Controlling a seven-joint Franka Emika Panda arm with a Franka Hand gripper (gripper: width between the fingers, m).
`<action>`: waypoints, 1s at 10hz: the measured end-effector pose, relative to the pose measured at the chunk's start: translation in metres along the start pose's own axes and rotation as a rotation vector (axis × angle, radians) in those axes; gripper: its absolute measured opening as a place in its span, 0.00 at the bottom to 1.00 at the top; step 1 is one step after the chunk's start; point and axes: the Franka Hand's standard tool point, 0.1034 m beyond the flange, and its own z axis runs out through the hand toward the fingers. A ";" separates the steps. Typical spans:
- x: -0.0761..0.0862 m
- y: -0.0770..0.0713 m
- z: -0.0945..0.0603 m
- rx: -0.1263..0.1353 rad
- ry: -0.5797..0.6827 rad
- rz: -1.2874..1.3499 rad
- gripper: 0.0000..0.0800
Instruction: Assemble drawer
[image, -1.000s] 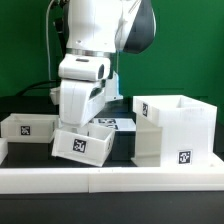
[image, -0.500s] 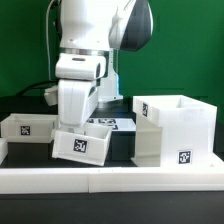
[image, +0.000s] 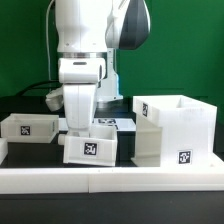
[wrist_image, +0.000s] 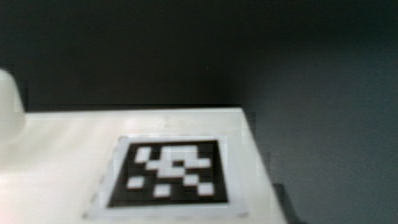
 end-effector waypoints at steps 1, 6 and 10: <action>0.000 0.000 0.001 0.001 0.000 0.000 0.05; 0.037 0.008 0.010 0.064 -0.003 -0.115 0.05; 0.042 0.013 0.011 0.064 -0.002 -0.119 0.05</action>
Offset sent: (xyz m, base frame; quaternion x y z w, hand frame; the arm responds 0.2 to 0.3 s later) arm 0.0217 0.0310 -0.0021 0.0199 -0.0041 -0.0884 0.9959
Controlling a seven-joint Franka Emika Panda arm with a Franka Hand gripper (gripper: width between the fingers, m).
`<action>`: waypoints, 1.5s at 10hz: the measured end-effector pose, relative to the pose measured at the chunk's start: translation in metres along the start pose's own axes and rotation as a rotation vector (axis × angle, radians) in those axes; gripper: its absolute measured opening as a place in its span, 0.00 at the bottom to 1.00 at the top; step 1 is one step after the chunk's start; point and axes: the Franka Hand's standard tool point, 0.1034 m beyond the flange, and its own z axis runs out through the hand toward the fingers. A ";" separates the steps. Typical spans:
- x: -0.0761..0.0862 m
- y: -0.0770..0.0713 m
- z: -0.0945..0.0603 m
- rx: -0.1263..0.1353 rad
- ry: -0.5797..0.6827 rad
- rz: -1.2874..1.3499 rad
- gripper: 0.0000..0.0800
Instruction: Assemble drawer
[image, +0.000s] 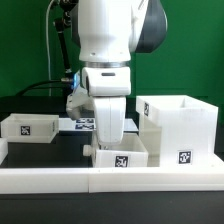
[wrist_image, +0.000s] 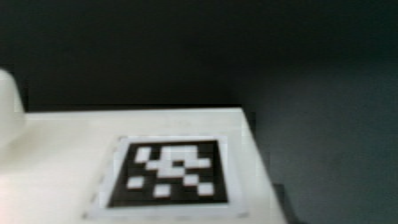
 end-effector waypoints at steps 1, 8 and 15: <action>0.000 0.000 0.001 0.001 0.000 0.000 0.05; 0.003 0.010 0.000 -0.047 0.005 -0.016 0.05; 0.014 0.010 0.003 -0.059 0.001 -0.050 0.05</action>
Offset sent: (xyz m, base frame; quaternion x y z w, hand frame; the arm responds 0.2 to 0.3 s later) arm 0.0119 0.0206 0.0013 0.0015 0.0043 -0.0443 0.9990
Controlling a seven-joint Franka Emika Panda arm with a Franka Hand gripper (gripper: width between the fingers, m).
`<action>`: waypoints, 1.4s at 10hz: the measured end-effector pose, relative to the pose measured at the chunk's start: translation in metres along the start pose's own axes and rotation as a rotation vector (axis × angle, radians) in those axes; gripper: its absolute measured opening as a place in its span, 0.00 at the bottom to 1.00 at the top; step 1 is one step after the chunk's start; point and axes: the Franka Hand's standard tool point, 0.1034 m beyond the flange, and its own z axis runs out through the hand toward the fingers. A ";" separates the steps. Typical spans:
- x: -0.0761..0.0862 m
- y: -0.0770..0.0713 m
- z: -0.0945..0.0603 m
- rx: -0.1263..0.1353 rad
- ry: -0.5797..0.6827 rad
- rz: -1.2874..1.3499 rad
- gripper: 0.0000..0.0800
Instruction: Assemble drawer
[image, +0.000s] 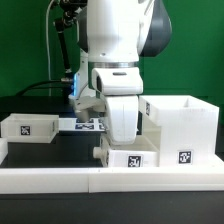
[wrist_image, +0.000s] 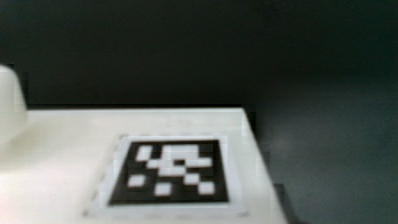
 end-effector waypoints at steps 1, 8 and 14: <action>0.000 0.000 0.000 0.000 0.000 0.000 0.05; 0.007 0.001 -0.001 -0.002 0.002 0.026 0.05; 0.017 0.001 0.002 -0.002 0.004 0.083 0.05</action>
Offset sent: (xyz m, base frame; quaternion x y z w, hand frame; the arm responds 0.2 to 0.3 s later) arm -0.0007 0.0155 -0.0022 -0.0024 0.0085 0.0017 1.0000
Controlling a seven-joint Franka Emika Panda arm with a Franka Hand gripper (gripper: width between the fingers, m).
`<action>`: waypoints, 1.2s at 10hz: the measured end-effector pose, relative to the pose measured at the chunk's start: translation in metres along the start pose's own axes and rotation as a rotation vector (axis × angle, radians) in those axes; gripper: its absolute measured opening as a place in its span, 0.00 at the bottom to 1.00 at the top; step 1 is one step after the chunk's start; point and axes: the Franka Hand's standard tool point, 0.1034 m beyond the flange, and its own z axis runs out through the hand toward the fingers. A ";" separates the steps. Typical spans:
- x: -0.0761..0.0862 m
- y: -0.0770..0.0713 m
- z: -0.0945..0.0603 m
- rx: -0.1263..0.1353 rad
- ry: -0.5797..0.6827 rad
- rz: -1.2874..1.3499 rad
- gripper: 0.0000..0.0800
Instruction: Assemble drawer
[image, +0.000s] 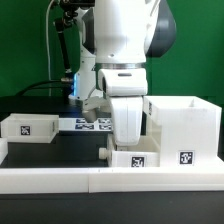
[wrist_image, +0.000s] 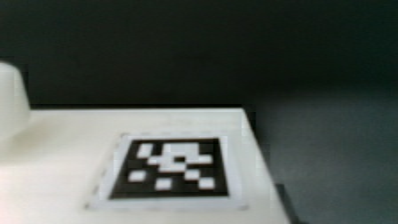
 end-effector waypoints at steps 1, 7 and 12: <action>0.003 0.000 0.000 0.000 0.000 0.015 0.05; 0.003 0.004 0.000 0.030 -0.022 -0.021 0.07; -0.001 0.006 -0.002 0.022 -0.020 -0.009 0.69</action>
Offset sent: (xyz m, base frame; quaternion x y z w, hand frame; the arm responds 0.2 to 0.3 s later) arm 0.0110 -0.0118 -0.0181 0.0503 -0.0899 -0.0846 0.9911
